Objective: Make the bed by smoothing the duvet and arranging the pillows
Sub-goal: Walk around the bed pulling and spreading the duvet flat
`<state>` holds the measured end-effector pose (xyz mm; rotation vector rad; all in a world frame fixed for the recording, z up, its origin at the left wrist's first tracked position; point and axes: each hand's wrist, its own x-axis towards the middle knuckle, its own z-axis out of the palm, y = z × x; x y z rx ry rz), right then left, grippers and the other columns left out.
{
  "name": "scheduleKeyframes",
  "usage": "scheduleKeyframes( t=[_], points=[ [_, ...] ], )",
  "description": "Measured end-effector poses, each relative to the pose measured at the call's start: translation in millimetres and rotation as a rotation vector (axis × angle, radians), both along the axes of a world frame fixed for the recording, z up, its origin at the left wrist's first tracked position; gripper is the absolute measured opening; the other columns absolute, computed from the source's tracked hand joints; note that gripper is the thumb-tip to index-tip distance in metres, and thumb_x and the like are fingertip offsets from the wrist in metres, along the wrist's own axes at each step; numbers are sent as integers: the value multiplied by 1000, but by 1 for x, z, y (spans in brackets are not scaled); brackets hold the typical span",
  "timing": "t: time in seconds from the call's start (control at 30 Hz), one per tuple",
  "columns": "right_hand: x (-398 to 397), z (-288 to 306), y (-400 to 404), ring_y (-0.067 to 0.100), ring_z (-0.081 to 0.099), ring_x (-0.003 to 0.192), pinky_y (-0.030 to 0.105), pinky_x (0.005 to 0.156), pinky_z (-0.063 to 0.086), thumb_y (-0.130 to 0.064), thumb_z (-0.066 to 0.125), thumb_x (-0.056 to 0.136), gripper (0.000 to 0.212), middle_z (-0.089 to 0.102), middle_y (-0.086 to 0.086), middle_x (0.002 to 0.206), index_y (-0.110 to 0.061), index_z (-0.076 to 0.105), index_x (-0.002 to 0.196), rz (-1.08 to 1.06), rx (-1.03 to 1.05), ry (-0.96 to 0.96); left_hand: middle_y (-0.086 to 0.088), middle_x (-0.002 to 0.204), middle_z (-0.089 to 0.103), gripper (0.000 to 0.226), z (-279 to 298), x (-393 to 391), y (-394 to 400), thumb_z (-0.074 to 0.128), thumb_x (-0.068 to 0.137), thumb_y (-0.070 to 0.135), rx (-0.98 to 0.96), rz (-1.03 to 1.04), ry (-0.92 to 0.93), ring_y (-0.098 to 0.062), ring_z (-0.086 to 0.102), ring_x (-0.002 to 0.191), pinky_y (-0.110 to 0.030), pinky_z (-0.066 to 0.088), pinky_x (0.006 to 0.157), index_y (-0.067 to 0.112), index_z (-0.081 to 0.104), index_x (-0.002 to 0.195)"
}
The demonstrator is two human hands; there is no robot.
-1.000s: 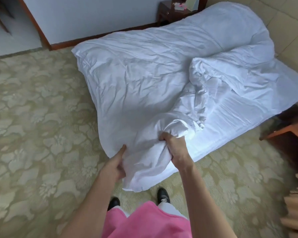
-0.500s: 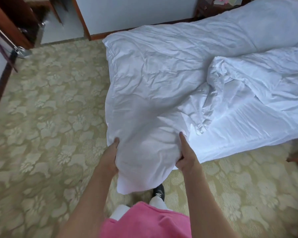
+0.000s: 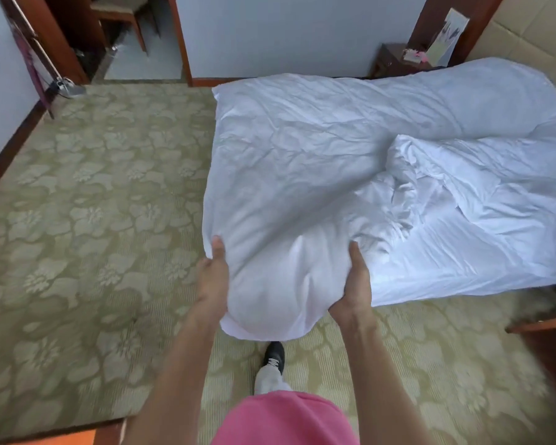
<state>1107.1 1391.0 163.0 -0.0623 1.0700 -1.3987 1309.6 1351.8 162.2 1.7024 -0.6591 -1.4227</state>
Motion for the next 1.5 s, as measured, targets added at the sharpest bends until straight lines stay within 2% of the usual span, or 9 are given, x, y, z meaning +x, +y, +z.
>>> scheduleKeyframes(
  t=[0.1,0.27,0.37,0.47,0.63,0.87,1.1,1.37,1.5],
  points=[
    [-8,12,39,28,61,124,46,106,44,-54,39,102,55,65,9,133,-15,58,137,25,-90,-18,-3,115,56,73,10,8,12,43,89,71,-114,13,-54,-24,55,109,-42,47,96,6,51,122],
    [-1,-6,79,19,73,93,39,89,56,-58,56,93,50,76,5,100,-17,69,118,153,81,363,-9,133,57,77,-28,28,55,54,87,67,121,34,6,-35,57,120,-44,46,99,9,50,138],
    [10,-40,85,39,68,107,57,97,52,-65,59,84,70,71,23,113,-3,69,114,197,225,482,-12,131,63,58,-49,27,100,62,90,51,181,-68,427,-33,62,117,-45,46,102,13,59,133],
    [22,-73,81,37,71,86,53,79,56,-75,48,74,81,74,23,97,-2,71,101,365,391,610,-8,122,69,45,-74,21,138,66,91,38,288,-196,553,-28,65,113,-41,48,100,11,63,127],
    [48,-59,77,28,60,82,40,69,45,-40,49,101,41,65,12,87,-4,68,100,351,302,441,-14,125,65,58,-102,0,151,70,86,42,503,-148,444,-33,68,99,-46,59,81,8,56,130],
    [24,-36,53,15,67,75,30,76,56,-33,55,102,27,71,5,88,-11,66,111,292,239,153,-9,102,75,26,-36,-10,118,55,97,26,136,159,712,-25,73,89,-44,48,93,10,70,110],
    [-17,-48,46,18,67,80,28,84,56,-17,79,84,20,72,7,87,-8,68,98,124,336,-40,-15,84,68,23,-6,-10,107,47,97,15,287,198,546,-29,64,74,-32,57,60,-3,60,102],
    [-49,-39,9,15,69,68,24,57,60,-43,61,96,44,71,1,81,-12,59,128,-14,313,180,-19,80,66,35,11,8,124,61,81,10,259,-21,575,-33,64,64,-34,52,63,-6,58,112],
    [-18,-13,63,28,54,85,34,77,49,-48,43,102,54,60,13,101,0,55,123,-191,320,559,-20,80,72,25,1,36,117,53,96,13,237,127,615,-37,71,61,-41,58,55,-2,57,116]
  ],
)
